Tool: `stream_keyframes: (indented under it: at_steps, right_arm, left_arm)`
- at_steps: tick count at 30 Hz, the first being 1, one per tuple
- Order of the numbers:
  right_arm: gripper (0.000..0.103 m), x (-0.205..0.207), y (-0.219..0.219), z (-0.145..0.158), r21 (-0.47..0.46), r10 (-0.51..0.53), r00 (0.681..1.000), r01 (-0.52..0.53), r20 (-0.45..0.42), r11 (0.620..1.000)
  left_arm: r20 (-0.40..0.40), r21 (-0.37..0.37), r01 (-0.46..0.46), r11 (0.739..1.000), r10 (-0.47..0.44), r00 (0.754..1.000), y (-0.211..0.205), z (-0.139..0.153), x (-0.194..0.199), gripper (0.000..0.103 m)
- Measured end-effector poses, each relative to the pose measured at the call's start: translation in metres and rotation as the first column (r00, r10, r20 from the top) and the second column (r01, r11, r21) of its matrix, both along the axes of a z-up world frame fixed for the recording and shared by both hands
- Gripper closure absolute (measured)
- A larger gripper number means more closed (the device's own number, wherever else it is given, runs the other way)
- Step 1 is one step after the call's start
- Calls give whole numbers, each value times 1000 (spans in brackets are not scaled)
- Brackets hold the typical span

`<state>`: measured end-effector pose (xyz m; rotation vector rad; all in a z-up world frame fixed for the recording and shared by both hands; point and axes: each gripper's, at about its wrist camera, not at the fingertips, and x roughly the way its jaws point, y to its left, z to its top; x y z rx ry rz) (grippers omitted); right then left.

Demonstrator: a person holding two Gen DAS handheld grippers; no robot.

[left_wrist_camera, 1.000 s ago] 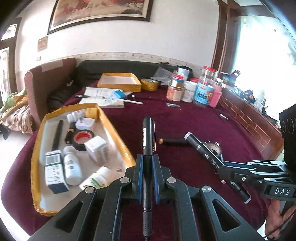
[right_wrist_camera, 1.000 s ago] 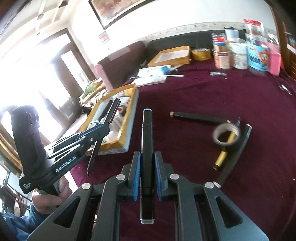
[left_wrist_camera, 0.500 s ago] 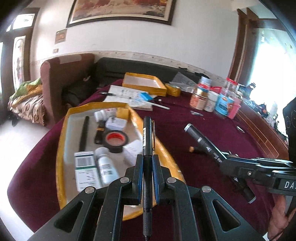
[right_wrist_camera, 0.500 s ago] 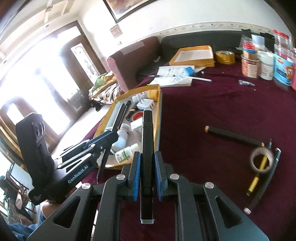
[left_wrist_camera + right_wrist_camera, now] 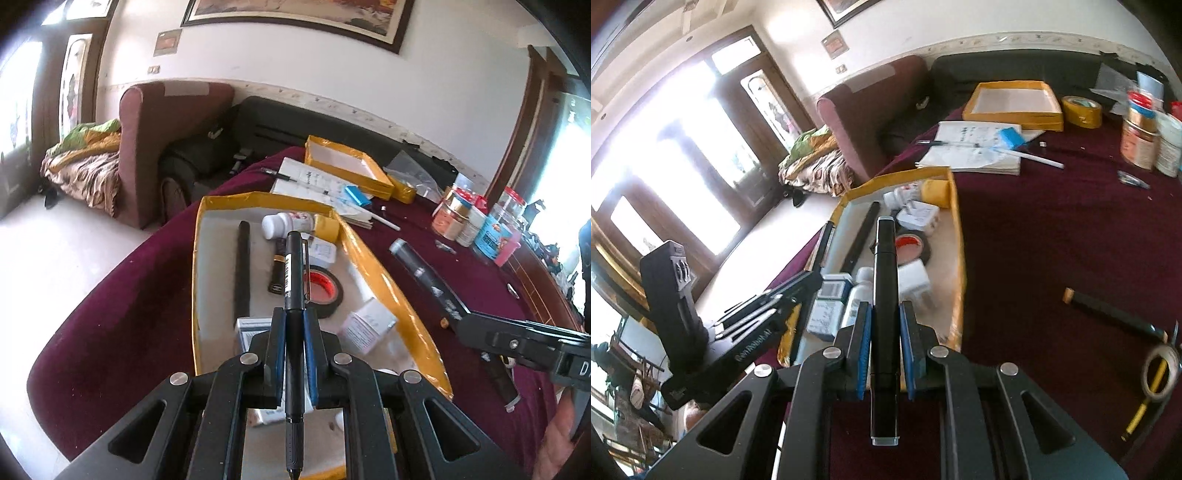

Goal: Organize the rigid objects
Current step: 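Carry the pen with the left gripper to the tray while the right carries the marker, then lower and release the pen into the tray with the left gripper while the right releases the marker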

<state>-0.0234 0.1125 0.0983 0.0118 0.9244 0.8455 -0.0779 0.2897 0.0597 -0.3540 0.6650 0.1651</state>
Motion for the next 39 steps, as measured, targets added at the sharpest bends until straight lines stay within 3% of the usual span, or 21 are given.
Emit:
stream_keyframes:
  at_steps: [11,22,29,35,39]
  right_arm:
    - [88,9,62,-37,-73,1,1000,-4,-31,997]
    - [88,20,68,-64,-106,-15,997,8,-70,994]
    - [88,17,65,-63,-95,-6,998,0,-59,996]
    - [87,4,50,-36,-35,26,1000,-25,14,999]
    - [86,-15,28,-5,-4,-12,986,12,168,1000]
  left_arm:
    - [-46,-9,-55,998,55,997,19,-12,12,94]
    - [-66,28,-47,999,49,997,12,-19,20,94]
    - [-62,27,-53,998,55,997,11,-17,20,94]
    - [-21,36,-53,998,54,998,4,-6,11,94]
    - [14,35,-32,999,31,999,-7,7,4,94]
